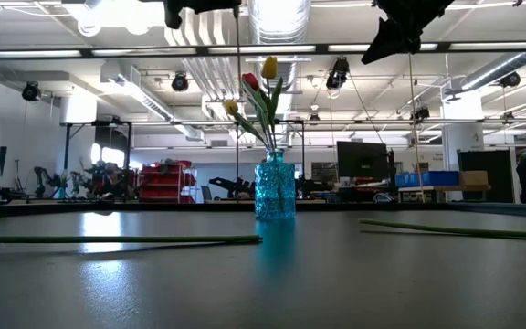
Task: Sort flowers into vase by color
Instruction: Put the top black tulip flower into the blue vase
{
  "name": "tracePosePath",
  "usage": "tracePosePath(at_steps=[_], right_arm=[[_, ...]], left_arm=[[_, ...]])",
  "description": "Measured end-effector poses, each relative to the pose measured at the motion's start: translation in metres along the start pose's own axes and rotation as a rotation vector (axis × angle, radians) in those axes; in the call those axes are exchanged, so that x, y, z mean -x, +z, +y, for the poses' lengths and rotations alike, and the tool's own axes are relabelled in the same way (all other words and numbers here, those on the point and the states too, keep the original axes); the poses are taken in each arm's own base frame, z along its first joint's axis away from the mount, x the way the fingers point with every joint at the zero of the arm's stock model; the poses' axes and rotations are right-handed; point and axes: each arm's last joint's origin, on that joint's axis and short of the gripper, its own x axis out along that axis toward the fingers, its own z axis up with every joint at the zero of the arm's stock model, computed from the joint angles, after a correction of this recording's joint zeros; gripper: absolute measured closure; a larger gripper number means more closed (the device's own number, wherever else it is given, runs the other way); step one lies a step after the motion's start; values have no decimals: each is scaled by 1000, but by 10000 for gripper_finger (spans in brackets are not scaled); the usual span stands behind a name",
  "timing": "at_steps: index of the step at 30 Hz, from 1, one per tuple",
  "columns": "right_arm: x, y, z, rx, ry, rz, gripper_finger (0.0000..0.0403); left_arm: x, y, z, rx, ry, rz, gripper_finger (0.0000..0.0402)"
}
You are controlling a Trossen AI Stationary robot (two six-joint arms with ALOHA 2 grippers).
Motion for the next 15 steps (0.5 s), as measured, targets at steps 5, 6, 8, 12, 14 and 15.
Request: tracePosePath(at_steps=[5,6,8,12,14,15], right_arm=[[0,0,0,2,0,0,394],[0,0,0,3,1,0,394],[0,0,0,9,0,0,394],[0,0,0,11,0,0,394],[1,0,0,13,1,4,394],[1,1,0,17,1,2,394]], left_arm=[[-19,-18,-12,-44,-31,-47,401],[-22,-22,-14,-46,-31,-52,401],[-27,-30,-16,-56,-29,-39,401],[-33,-42,-20,-62,-27,-25,401],[-34,-46,-21,-58,-27,-23,401],[-35,-48,-22,-54,-28,-19,401]])
